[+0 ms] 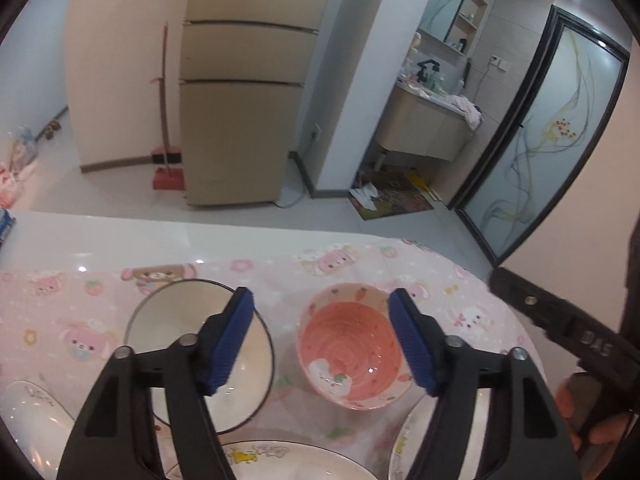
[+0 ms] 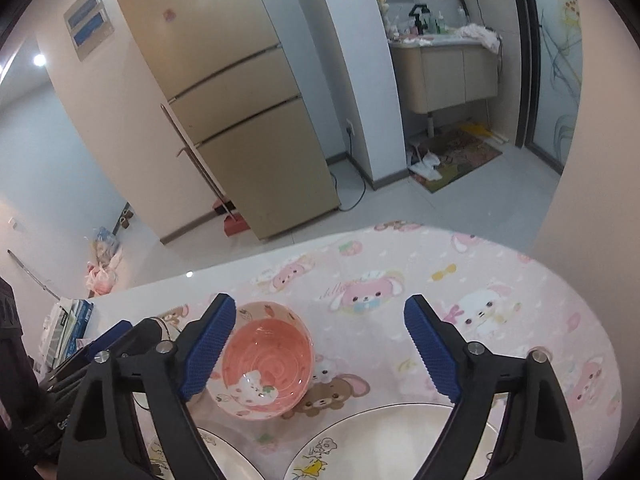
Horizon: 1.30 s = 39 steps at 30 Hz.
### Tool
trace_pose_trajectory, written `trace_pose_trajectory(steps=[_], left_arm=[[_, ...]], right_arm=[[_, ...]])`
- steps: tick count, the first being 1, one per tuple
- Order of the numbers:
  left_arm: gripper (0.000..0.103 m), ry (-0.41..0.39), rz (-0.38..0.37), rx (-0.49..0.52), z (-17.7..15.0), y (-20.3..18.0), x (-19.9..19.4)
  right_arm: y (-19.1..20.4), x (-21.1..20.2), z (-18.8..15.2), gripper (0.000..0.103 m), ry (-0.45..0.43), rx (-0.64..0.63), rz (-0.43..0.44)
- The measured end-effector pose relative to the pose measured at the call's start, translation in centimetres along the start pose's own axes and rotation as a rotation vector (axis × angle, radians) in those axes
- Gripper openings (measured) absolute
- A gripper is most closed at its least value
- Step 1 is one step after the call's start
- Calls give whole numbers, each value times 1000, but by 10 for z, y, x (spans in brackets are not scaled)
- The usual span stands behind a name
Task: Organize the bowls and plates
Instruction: 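Close the left tool on the pink bowl rim while the right tool grips it too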
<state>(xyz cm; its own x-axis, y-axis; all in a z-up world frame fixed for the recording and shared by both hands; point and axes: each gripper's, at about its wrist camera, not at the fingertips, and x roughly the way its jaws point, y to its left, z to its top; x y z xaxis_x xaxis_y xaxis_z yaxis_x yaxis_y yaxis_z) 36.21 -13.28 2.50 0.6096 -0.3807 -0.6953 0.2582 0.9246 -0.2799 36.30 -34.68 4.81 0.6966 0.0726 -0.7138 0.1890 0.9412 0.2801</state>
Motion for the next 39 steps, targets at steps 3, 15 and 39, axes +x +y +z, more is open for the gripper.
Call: trace_pose_trajectory(steps=[3,15,39], left_arm=[[57,29,3,6,-2,0,8],[27,145,-106,21,-8,14,52],[23,169,130,131,-27,-4,85]], right_arm=[[-2,20,-4,71,63,27,45],[-8,73,-22,55,235,78,91],[-5,146,-57,25,421,118,161]])
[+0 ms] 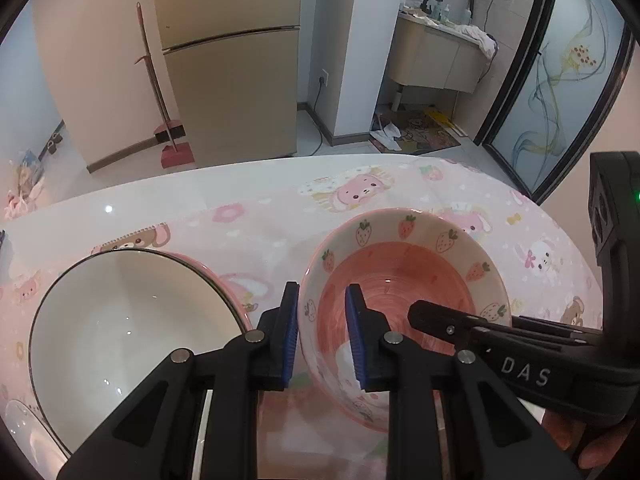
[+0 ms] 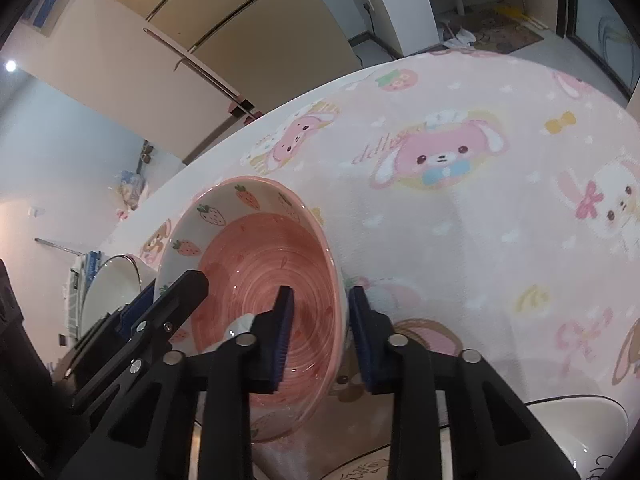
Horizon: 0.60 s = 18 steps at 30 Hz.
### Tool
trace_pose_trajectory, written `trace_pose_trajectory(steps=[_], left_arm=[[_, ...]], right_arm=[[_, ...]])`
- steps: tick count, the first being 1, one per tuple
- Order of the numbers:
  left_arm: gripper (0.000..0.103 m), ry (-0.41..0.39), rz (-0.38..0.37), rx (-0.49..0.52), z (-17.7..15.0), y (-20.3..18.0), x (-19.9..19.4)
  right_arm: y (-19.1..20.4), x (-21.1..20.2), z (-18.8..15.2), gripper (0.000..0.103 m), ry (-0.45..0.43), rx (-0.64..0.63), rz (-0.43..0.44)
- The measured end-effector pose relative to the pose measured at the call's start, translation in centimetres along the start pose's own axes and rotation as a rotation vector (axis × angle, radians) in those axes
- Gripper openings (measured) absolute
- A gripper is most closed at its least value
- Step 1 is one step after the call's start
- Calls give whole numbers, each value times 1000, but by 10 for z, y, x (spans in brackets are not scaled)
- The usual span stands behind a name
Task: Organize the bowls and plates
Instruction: 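Close the left tool on the pink bowl rim while the right tool grips it too, then lift and carry the pink bowl with both tools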
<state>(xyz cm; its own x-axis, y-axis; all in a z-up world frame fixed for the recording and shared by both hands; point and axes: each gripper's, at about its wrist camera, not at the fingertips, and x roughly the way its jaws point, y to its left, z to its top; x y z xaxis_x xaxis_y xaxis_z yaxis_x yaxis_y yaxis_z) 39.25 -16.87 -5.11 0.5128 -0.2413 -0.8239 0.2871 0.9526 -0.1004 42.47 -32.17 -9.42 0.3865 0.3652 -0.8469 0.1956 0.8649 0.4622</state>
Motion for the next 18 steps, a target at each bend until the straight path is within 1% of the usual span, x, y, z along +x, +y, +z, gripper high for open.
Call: trace_pose_trajectory(steps=[1,2,3,6,9,11,14,18], left_arm=[[20,-2,0,3,0,0,0],[19,-3,9,11,-1,0,0],[19,-7,16,20,-1,-1,0],[17,-17,25,35,-2,-2,-1],[17,-35,-30,15,-2,2,-4],[17,-55,-48,-6,-1,5,-10],[17,-102,-52,-19,3,7,-25],[17,-138,-61,-33,8,11,-46]], right_arm=[[-4,1,1,20,2,17,8],[-6,1,1,19,5,28,15],[-10,0,2,18,9,42,28],[-23,3,5,18,24,103,102],[-27,3,6,18,23,124,111],[-29,0,5,18,32,147,148],[-28,-3,5,18,43,165,217],[-19,-13,3,18,32,165,263]])
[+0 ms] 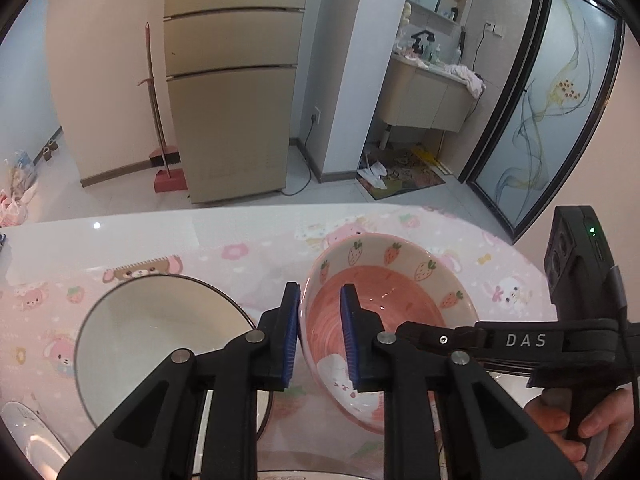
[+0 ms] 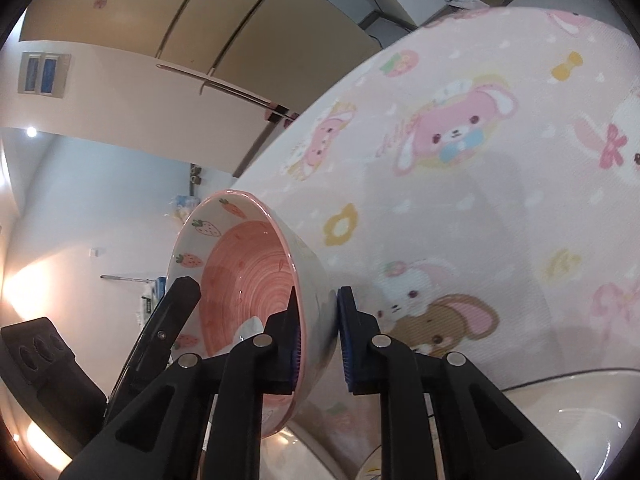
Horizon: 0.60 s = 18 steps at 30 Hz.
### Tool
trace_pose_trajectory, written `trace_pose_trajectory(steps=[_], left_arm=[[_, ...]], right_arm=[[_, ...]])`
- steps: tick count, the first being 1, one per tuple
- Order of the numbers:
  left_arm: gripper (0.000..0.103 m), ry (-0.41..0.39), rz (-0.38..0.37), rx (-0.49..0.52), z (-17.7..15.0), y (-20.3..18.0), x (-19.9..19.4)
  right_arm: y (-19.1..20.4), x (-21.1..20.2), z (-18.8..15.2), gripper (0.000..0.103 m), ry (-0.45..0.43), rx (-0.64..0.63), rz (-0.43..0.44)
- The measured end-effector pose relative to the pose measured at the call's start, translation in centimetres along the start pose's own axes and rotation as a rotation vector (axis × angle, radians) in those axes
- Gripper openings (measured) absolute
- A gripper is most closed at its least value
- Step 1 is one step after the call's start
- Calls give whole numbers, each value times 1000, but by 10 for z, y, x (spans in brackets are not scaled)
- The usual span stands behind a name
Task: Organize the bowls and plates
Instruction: 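Lift and carry the pink bowl with both tools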
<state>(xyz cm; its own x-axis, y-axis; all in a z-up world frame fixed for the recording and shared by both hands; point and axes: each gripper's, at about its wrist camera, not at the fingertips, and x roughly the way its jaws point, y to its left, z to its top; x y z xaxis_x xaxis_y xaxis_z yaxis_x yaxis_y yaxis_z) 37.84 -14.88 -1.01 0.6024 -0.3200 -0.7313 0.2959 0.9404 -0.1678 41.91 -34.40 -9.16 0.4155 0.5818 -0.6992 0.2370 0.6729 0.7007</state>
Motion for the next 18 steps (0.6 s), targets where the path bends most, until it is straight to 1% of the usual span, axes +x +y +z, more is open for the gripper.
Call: trace_pose_trajectory(steps=[4,8,9,14,18], left_arm=[[17,-17,17,-2,8,2,-20],[17,-13,54,18,14,2,-40],[17,-8,58,17,15,3,-45],[17,-33,54,2,17,12,-71],[17,-44,106,-9,20,17,-90]], right_arm=[[18,-7,-4,19,-24,-23,43],[41,-16,-6,21,-41,-93,64],[44,-17,-6,21,-47,-100,75],[63,-25,-13,21,-61,-121,118],[80,-32,-25,21,-74,-147,123]])
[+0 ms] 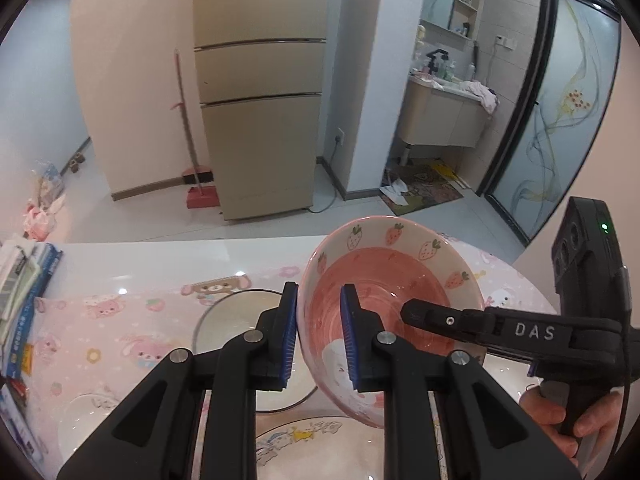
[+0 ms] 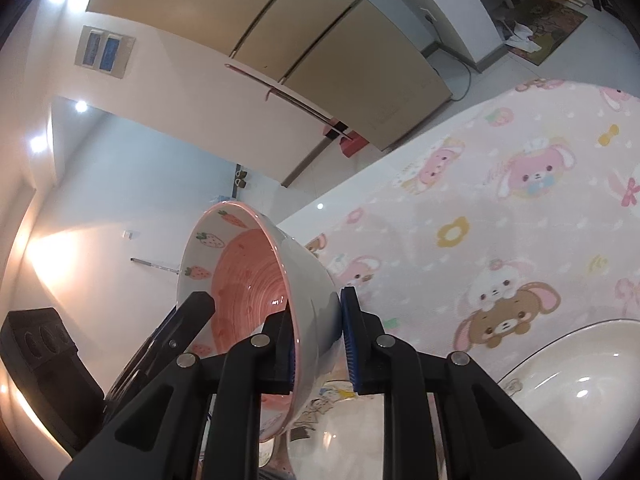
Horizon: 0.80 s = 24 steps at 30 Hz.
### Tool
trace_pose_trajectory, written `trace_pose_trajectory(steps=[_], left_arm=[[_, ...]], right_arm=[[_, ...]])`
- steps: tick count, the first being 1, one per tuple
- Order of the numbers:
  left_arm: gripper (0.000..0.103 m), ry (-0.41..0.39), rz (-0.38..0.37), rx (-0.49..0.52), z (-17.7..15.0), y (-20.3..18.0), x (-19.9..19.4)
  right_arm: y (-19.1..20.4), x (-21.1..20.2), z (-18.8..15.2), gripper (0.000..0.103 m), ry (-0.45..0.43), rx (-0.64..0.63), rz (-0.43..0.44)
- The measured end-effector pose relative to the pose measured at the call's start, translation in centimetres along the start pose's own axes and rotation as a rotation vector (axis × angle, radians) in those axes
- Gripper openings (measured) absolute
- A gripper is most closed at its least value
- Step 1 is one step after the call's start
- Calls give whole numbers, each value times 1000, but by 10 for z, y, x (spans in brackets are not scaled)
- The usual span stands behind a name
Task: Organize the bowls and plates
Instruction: 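Lift and carry the pink bowl with both tools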
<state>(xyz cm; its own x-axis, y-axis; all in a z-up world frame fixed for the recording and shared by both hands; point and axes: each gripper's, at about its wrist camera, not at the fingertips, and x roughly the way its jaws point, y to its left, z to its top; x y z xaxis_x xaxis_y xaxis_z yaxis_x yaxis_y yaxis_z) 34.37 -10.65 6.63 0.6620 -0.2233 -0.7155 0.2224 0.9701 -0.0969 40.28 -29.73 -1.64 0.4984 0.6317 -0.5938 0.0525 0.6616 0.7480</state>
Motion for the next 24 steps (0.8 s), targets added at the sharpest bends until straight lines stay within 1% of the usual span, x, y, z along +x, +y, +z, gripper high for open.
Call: trace_pose_trajectory(steps=[3,6,8,11,15,17,18,19,21,22,24], left_arm=[[17,-1,24,-15,1,11,-16],[17,-28,46,-42,0,24,-34],[17,-54,67,-60,-1,33,-42],[17,-67,77,-85,-6,50,-48],[17,-56,37,-116,-20,73,-41],[17,-41,22,-142,-32,83,-32],[17,-37,22,-153,-35,86,-29],[17,-22,25,-150,-35,88,-24],[17,-25,6,-154,-35,88,-21],[17,-32,7,-157,-35,89,-19],[17,-42,35,-136,-36,88,-11]], right_arm=[[19,-1,-2,22,3,-36,14],[38,1,-9,22,14,-52,23],[56,5,-12,22,12,-90,6],[75,12,-16,22,1,-117,-14],[80,25,-30,22,9,-153,-30],[72,40,-36,23,46,-140,-38],[72,46,-37,23,57,-146,-48],[73,52,-40,23,55,-178,-77],[75,60,-41,23,42,-196,-114],[74,64,-41,23,40,-196,-127],[75,71,-43,23,36,-221,-150]])
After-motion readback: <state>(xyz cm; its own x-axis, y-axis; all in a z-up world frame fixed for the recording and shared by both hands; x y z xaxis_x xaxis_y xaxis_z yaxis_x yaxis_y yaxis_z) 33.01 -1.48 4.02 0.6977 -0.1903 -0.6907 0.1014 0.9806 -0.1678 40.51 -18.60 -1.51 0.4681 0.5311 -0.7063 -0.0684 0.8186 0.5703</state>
